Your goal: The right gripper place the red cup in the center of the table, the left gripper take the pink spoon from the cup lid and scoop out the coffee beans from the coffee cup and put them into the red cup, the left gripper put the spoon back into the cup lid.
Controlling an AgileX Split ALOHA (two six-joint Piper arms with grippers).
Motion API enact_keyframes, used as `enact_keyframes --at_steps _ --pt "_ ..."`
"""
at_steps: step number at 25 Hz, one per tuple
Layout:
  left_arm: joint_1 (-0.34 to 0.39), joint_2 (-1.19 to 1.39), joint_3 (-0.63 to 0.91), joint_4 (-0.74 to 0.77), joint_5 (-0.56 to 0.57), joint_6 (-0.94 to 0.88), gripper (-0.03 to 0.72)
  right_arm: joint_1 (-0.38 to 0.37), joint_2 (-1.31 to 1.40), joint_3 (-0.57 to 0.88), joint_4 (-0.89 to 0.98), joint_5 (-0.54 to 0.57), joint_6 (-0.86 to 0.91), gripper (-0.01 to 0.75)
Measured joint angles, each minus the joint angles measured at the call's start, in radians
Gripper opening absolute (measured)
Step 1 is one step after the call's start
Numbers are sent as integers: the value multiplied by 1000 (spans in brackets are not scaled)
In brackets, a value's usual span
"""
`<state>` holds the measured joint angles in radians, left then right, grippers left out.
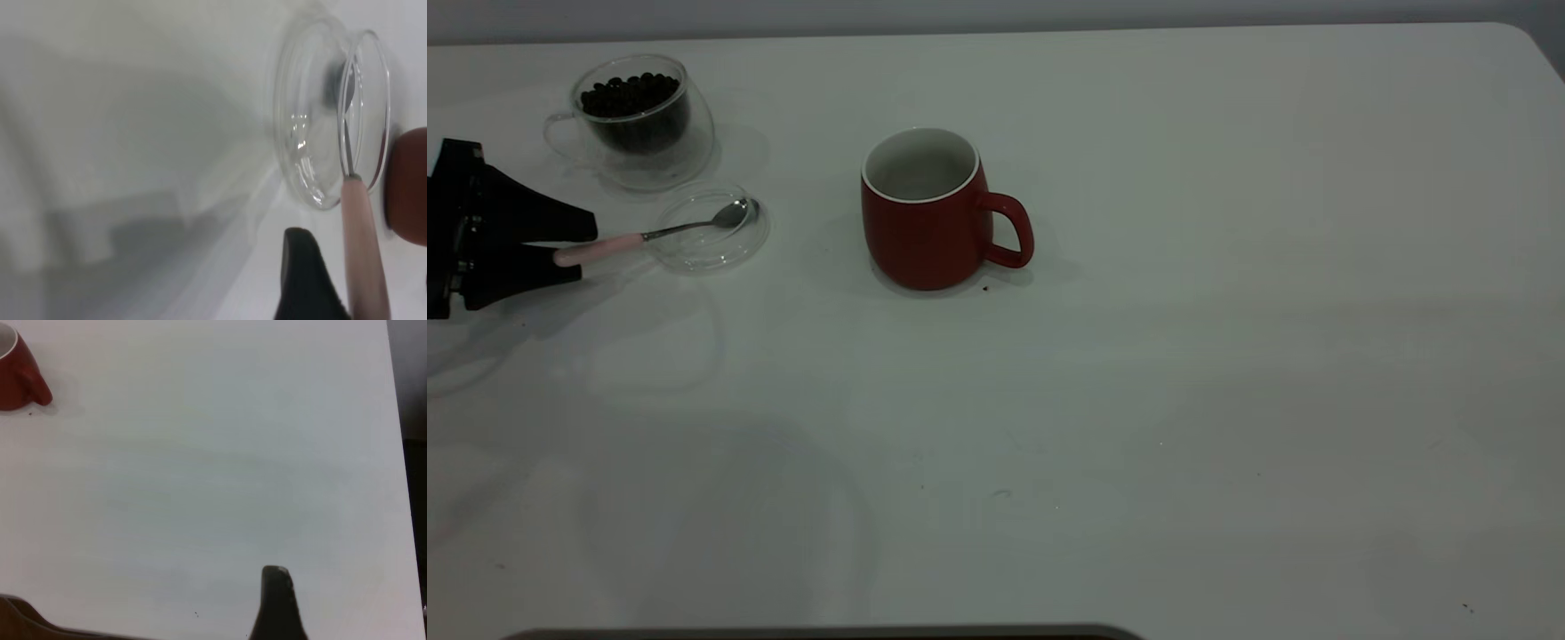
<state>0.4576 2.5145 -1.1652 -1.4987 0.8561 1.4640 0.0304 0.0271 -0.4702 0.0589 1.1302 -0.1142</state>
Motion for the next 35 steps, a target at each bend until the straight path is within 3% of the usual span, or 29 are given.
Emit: enact_keyframes --at_steps 4,12,26,33,35 --pt "23 -8 -38 63 9 -18 504 0 0 0 0 0 0 591" --pt "39 -183 -178 320 31 -273 505 0 0 0 0 0 0 591" --pt "-218 -599 -248 990 98 -941 505 0 0 0 0 0 0 591" --pt "-259 -778 -248 1431 314 -1436 505 0 0 0 0 0 0 591" --pt "-259 -817 -248 1514 314 -1513 505 0 0 0 0 -1 0 591"
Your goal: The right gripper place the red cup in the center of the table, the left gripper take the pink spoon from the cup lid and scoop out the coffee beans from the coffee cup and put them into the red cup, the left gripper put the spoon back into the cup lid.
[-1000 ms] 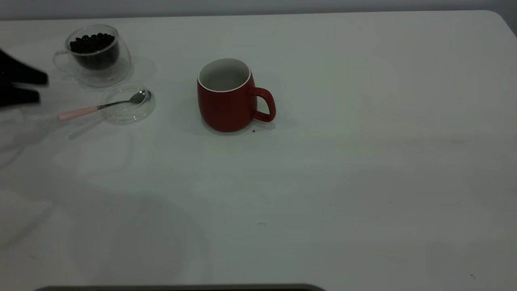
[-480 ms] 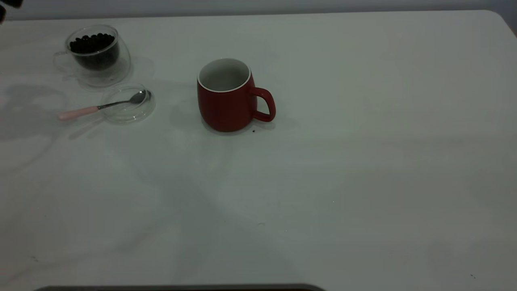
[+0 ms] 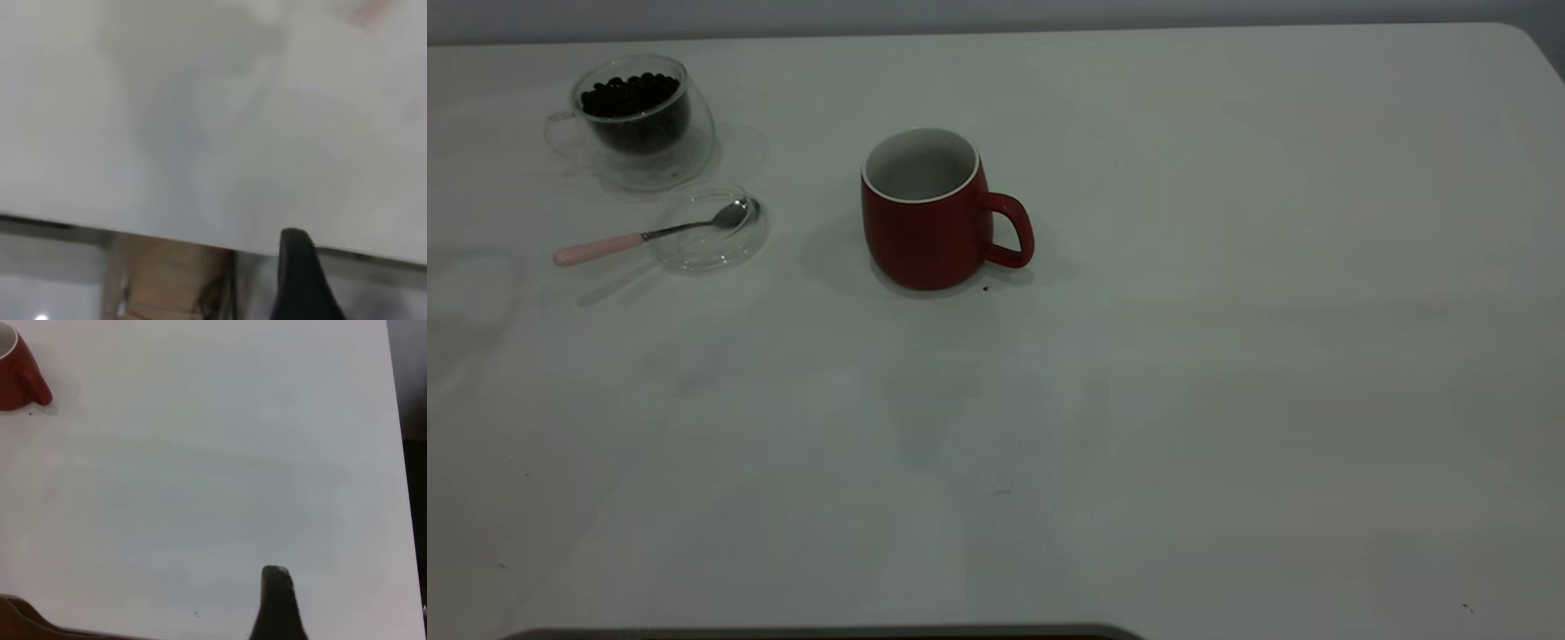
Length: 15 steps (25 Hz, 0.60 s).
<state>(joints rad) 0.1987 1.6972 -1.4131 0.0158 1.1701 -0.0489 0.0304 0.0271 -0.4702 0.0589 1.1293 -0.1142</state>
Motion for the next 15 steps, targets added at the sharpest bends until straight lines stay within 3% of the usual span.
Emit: enact_keyframes --at_steps 6,15 --pt "0 -117 32 15 0 -62 505 0 0 0 0 0 0 591" --pt "0 -455 381 -137 0 19 505 0 0 0 0 0 0 591"
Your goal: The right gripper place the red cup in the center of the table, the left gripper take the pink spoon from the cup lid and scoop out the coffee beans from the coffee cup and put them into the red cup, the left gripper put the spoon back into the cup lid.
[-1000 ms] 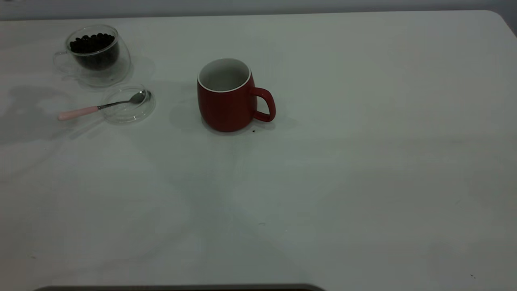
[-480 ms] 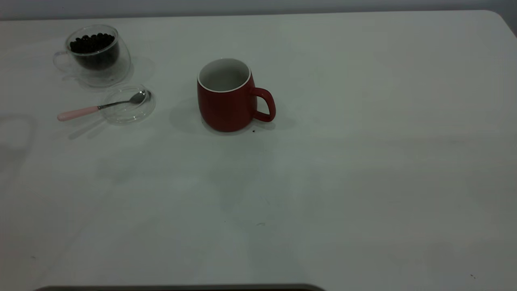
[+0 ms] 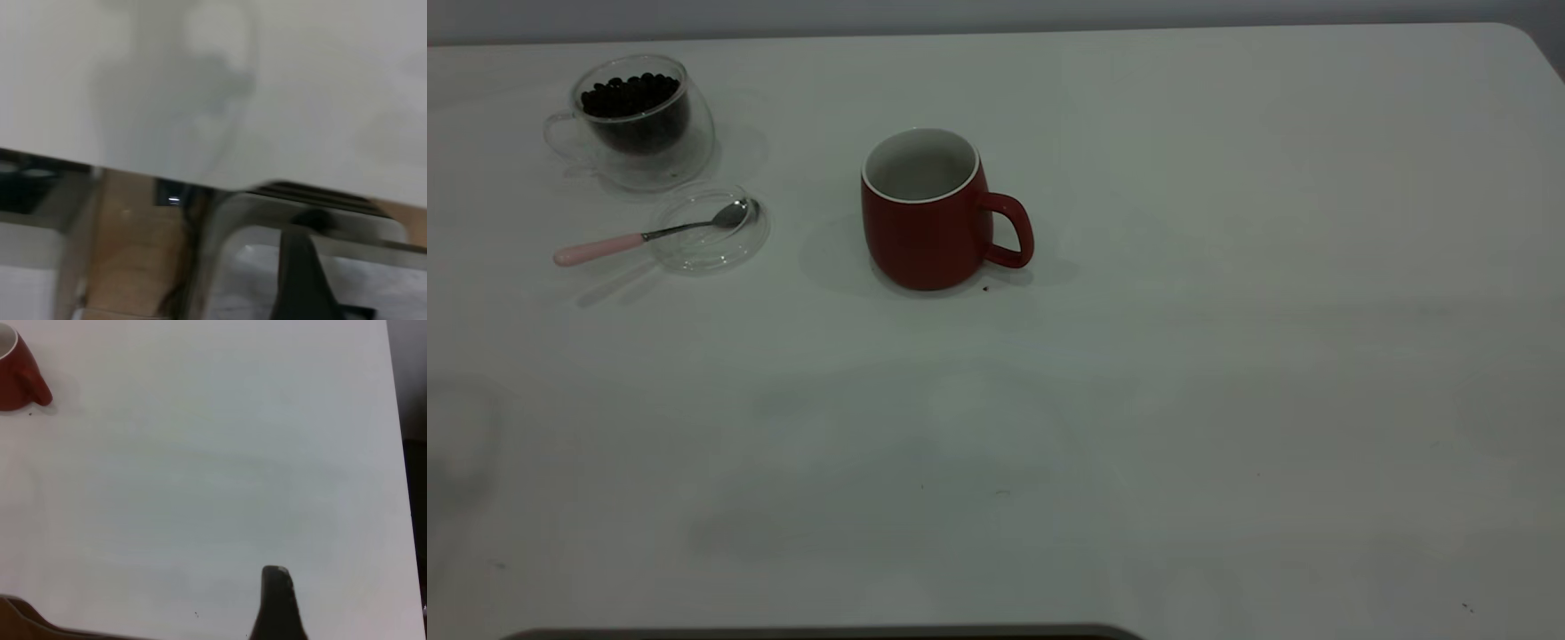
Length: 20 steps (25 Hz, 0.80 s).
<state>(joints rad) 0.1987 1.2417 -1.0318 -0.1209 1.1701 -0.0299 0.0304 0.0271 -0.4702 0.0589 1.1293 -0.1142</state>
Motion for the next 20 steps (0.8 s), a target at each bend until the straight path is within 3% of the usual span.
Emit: enact_keyframes --at_steps 3,12,20 --pt "0 -126 73 -50 0 10 505 0 0 0 0 0 0 591" --pt "0 -477 99 -56 0 217 505 0 0 0 0 0 0 591" --pt "0 -730 349 -77 0 280 505 0 0 0 0 0 0 591"
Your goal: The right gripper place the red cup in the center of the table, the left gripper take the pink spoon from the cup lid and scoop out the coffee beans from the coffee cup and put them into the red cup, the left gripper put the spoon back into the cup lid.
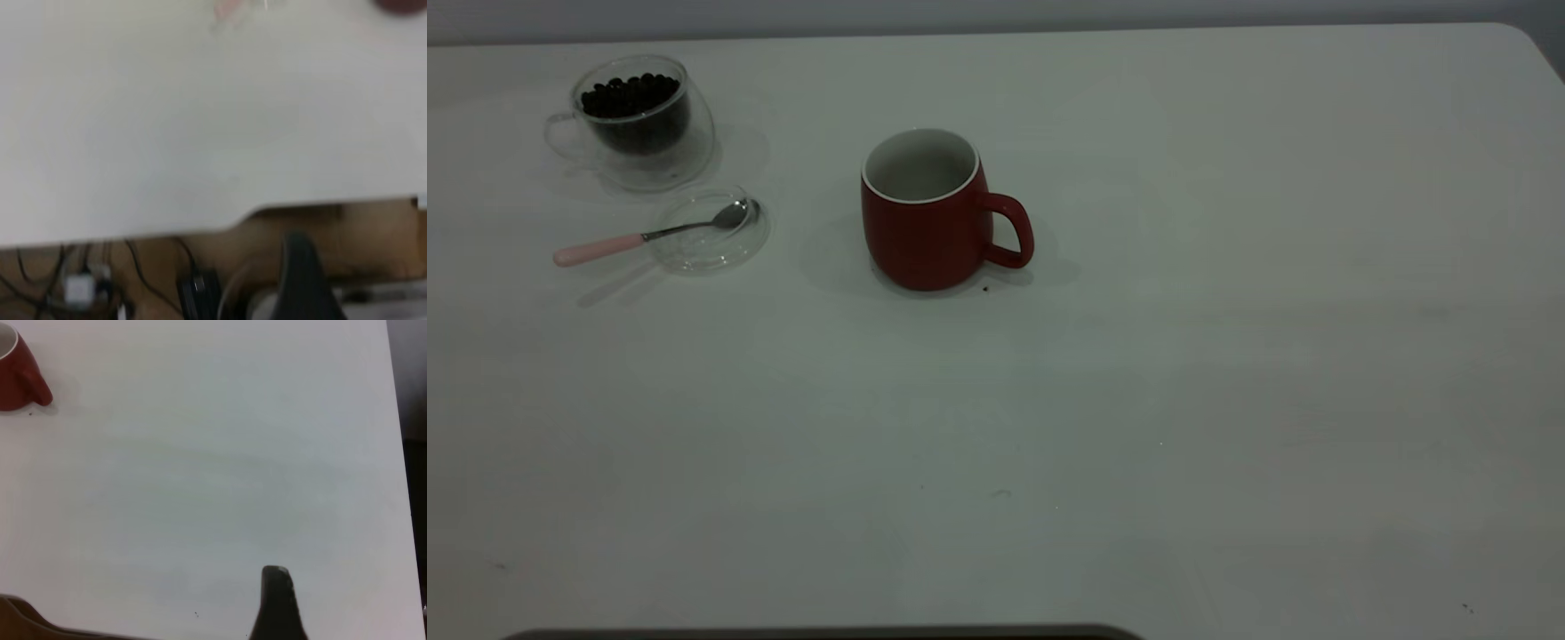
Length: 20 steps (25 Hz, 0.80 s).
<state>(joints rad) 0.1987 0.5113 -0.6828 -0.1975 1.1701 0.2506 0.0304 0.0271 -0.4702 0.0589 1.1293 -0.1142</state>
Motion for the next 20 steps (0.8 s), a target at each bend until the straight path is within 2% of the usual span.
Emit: enact_keyframes --at_steps 3,6,12,20 --pt "-1 -61 90 1 0 3 505 0 0 0 0 0 0 591" --pt "-34 -138 137 1 -4 3 505 0 0 0 0 0 0 591" --pt "-123 -311 142 1 -5 7 505 0 0 0 0 0 0 591" --pt "-140 -463 147 97 -5 -69 505 0 0 0 0 0 0 591"
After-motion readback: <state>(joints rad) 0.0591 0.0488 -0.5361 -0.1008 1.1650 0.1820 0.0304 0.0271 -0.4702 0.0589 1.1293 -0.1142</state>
